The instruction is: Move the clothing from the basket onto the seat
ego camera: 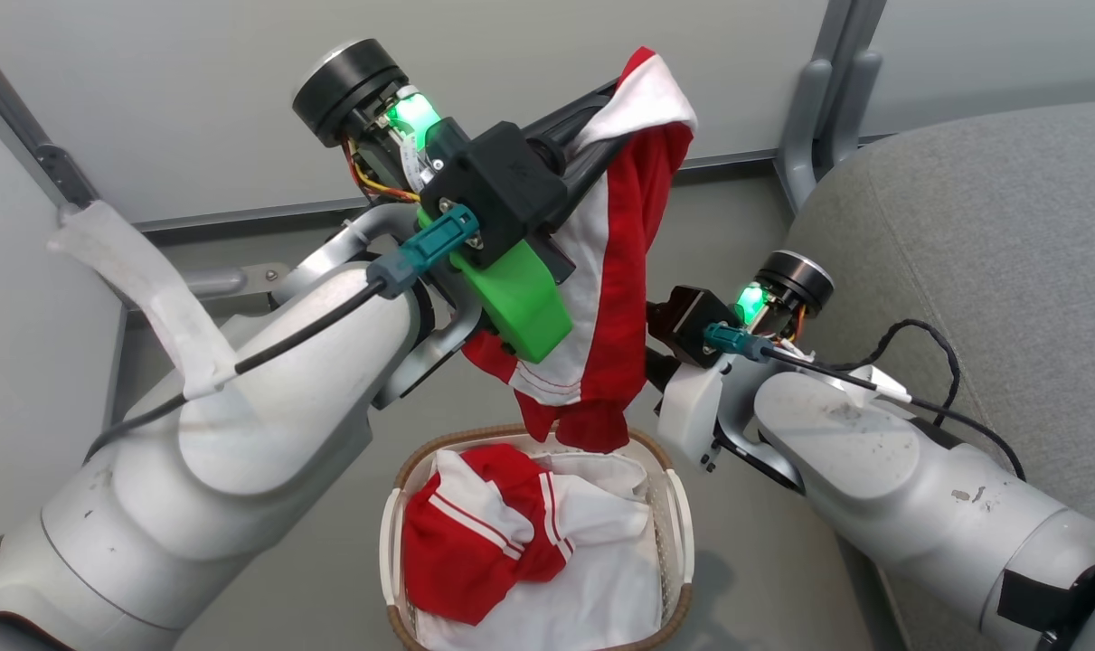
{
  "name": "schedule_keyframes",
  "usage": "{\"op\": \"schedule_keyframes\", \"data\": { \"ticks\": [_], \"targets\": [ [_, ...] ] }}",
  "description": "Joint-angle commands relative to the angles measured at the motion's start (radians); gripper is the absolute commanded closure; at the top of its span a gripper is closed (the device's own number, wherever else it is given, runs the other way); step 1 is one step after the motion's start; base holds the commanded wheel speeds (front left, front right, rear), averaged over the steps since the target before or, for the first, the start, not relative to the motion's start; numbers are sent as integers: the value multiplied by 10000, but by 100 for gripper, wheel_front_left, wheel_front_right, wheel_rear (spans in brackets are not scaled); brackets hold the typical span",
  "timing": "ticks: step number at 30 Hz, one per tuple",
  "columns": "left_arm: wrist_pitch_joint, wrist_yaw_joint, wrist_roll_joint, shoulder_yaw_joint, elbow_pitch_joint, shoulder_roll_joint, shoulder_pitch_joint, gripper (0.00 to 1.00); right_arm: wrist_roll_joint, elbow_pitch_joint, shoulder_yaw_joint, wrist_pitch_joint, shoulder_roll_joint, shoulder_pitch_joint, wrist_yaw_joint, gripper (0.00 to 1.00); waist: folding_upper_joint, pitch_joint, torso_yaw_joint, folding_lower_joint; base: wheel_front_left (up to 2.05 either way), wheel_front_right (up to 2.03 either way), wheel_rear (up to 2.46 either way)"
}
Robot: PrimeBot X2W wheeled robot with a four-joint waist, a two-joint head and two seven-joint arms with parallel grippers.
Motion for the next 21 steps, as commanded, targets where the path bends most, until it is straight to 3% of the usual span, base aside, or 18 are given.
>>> {"op": "schedule_keyframes", "data": {
  "ticks": [1, 15, 17, 18, 19, 21],
  "targets": [
    [-80, 30, -70, 7, -55, -4, 19, 100, 5, 41, 41, -49, 0, -148, -14, 100, 0, 28, 21, 0, 0, 0, 0],
    [-272, 454, -410, 471, 630, 492, 396, 100, -684, -516, -1357, -49, -100, 428, -14, 100, 0, 167, -80, 0, 0, 0, 0],
    [-367, 540, -482, 541, 795, 594, 514, 51, -807, -606, -1667, -49, -123, 554, -14, 100, 0, 191, -124, 0, 0, 0, 0],
    [-425, 585, -550, 604, 890, 643, 593, 7, -885, -647, -1847, -49, -134, 614, -14, 100, 0, 203, -146, 0, 0, 0, 0],
    [-443, 610, -636, 665, 965, 665, 675, 0, -947, -680, -1997, -49, -139, 658, -14, 100, 0, 214, -164, 0, 0, 0, 0],
    [-564, 696, -788, 802, 1109, 738, 808, 0, -1059, -755, -2386, -49, -140, 780, -14, 100, 0, 232, -197, 0, 0, 0, 0]
  ]
}}
